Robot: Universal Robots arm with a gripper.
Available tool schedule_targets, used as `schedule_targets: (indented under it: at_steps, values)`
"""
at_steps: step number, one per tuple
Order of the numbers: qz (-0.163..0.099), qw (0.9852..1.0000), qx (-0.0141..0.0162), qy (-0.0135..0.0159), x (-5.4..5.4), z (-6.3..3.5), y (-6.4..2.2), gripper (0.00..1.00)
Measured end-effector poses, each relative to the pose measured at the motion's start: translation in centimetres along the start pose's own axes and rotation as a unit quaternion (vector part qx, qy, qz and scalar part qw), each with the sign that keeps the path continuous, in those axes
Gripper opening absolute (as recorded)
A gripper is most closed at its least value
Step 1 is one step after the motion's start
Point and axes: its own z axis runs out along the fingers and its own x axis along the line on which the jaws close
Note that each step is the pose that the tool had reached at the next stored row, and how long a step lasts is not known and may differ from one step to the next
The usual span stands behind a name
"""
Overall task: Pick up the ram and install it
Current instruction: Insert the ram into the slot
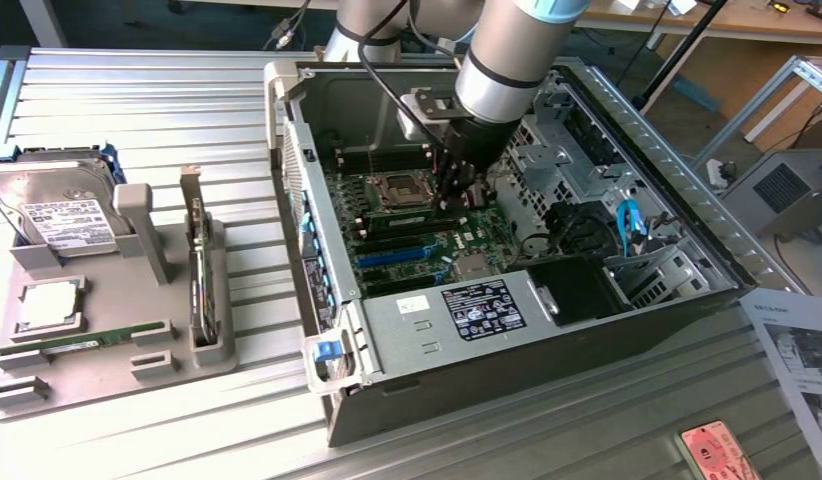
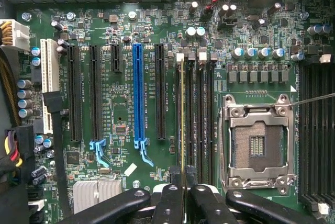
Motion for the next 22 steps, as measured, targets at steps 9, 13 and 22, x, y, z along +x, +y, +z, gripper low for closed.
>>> schedule_targets:
  at_steps: [9, 13, 22]
  values:
    - [0.000, 1.0000, 0.0000, -0.0001, 0.00, 0.12, 0.00, 0.12]
    - [0.000, 1.0000, 0.0000, -0.0001, 0.00, 0.12, 0.00, 0.12]
    - [0.000, 1.0000, -0.0042, 0.0000, 0.00, 0.12, -0.06, 0.12]
